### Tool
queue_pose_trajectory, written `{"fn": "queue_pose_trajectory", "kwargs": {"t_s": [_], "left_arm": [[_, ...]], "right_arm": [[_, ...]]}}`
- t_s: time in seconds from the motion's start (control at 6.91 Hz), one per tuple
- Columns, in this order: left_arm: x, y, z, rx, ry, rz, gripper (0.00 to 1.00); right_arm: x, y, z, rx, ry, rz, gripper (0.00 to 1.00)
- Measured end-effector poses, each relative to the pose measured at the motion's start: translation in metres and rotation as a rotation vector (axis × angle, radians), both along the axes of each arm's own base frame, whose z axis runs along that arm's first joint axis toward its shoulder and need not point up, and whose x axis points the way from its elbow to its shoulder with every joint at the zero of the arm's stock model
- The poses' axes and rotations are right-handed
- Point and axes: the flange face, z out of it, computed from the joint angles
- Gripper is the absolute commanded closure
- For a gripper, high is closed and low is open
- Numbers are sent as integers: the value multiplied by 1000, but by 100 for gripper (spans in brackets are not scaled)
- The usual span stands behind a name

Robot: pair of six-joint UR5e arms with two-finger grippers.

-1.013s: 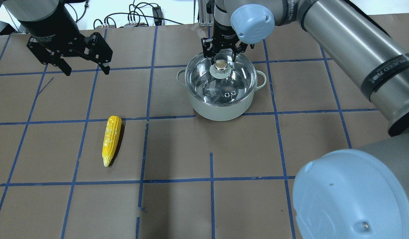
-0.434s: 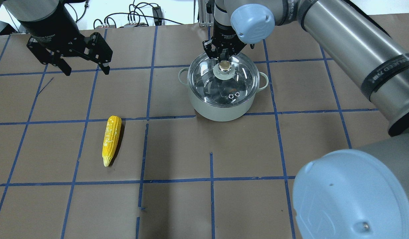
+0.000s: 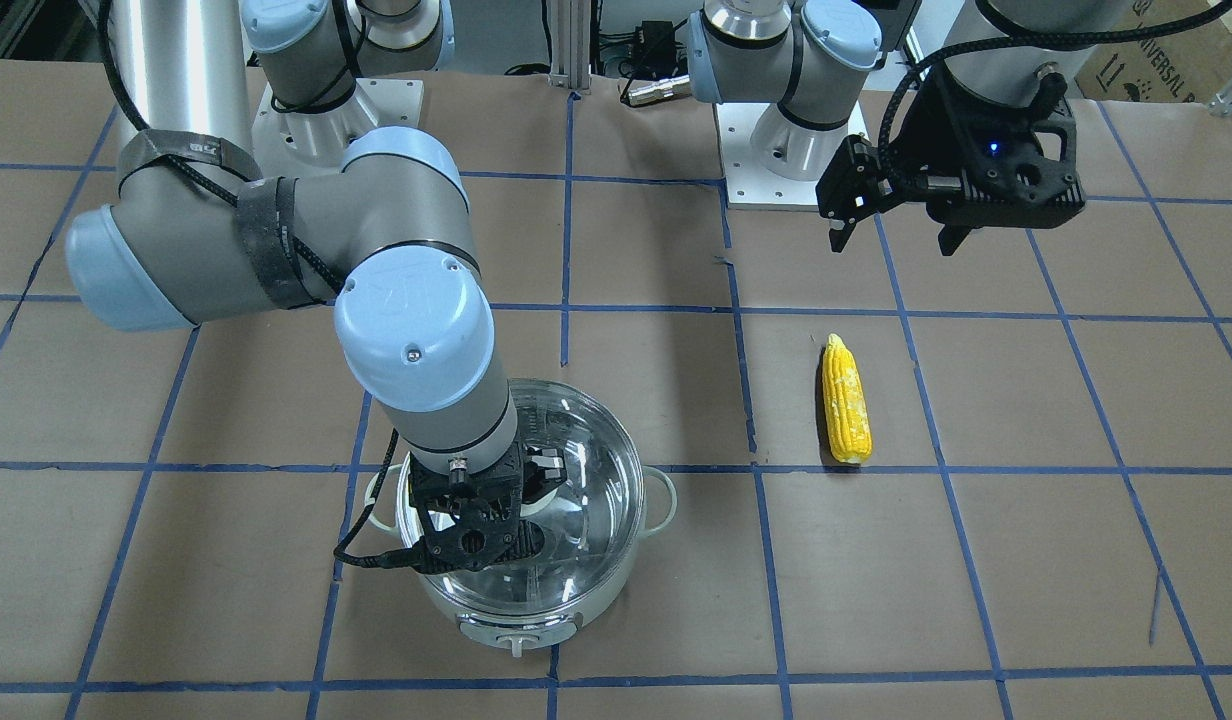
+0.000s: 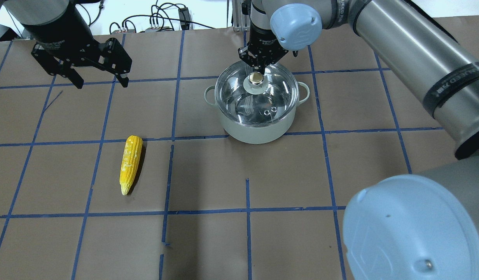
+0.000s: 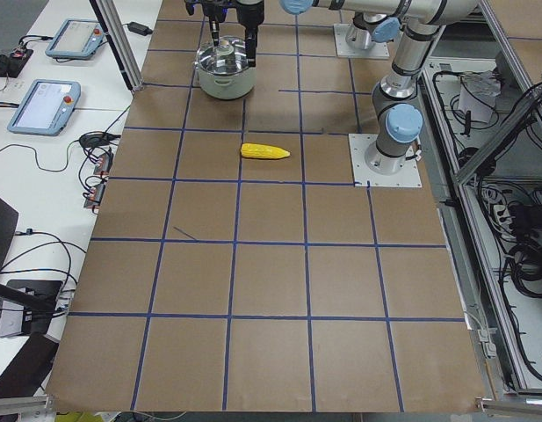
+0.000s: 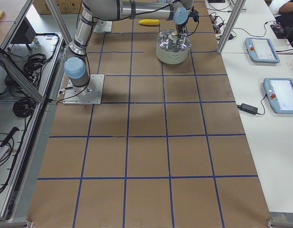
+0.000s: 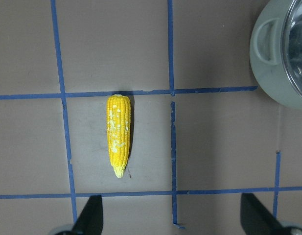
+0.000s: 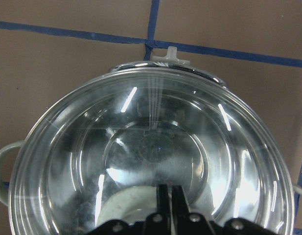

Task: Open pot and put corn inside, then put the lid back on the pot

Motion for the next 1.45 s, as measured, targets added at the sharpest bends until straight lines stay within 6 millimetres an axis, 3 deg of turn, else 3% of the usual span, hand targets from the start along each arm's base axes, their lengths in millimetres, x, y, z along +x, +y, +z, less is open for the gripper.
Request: {"fn": "queue_pose_trajectory", "kwargs": {"t_s": [1.45], "left_arm": [[0,0,0,0,0,-1,0]], "right_arm": [[17,15,-2,19,7,4,7]]}}
